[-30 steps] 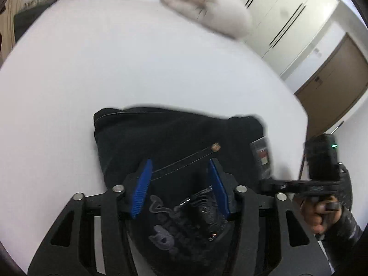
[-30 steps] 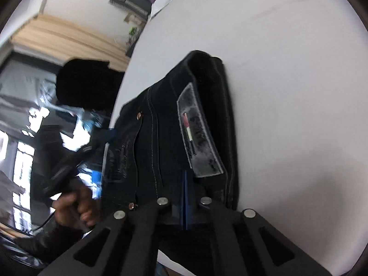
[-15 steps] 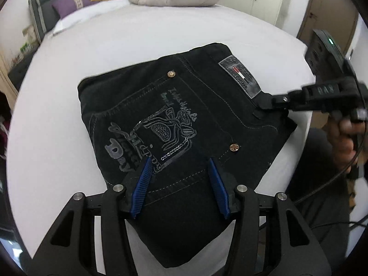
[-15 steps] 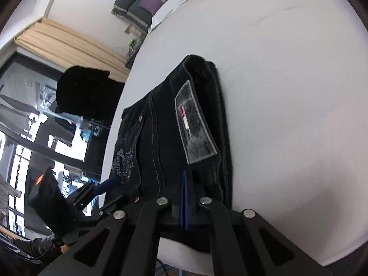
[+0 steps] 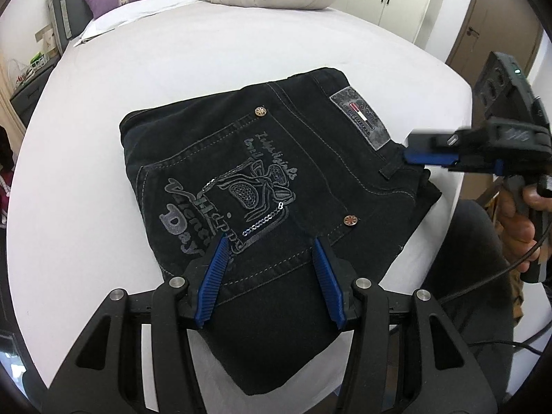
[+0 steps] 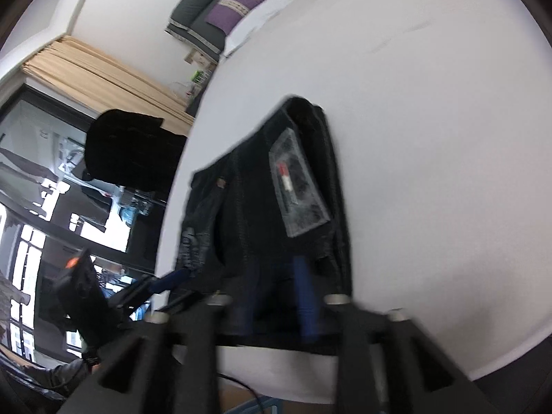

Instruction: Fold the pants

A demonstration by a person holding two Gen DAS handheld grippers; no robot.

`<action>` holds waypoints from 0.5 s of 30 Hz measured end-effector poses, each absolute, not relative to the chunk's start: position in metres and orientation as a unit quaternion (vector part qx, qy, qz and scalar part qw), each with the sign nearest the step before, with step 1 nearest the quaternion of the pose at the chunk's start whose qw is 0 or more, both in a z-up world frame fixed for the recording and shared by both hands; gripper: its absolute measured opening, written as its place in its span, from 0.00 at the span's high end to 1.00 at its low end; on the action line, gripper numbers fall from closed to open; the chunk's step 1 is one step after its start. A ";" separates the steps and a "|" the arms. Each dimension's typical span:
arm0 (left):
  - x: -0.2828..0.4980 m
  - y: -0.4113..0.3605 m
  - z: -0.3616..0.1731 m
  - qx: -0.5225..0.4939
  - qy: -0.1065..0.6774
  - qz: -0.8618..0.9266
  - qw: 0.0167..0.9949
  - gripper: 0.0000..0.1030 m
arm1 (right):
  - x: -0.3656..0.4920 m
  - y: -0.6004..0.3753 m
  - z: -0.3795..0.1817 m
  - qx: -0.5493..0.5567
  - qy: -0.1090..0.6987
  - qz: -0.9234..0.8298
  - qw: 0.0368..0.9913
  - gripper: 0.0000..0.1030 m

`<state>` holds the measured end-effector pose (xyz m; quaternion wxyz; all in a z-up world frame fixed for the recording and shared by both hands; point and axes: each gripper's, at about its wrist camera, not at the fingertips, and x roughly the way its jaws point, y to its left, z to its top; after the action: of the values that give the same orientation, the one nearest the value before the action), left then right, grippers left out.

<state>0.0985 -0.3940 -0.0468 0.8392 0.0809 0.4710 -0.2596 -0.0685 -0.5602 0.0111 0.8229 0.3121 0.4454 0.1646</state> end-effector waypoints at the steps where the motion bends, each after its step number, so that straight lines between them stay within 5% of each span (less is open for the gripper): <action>1: 0.099 -0.391 -0.043 0.077 0.474 -0.257 0.839 0.50 | -0.069 -0.562 0.017 0.307 0.439 0.159 0.829 0.43; 9: 0.102 -0.332 -0.008 0.005 0.452 -0.210 0.867 0.12 | -0.035 -0.572 0.027 0.274 0.460 0.158 0.830 0.42; 15: 0.140 -0.297 -0.047 -0.127 0.518 -0.221 0.817 0.11 | -0.003 -0.572 -0.003 0.288 0.507 0.155 0.797 0.42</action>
<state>0.1400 -0.2975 -0.0471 0.8165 -0.1272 0.5178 -0.2213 -0.0035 -0.5717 -0.0033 0.7972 0.2884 0.5071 0.1553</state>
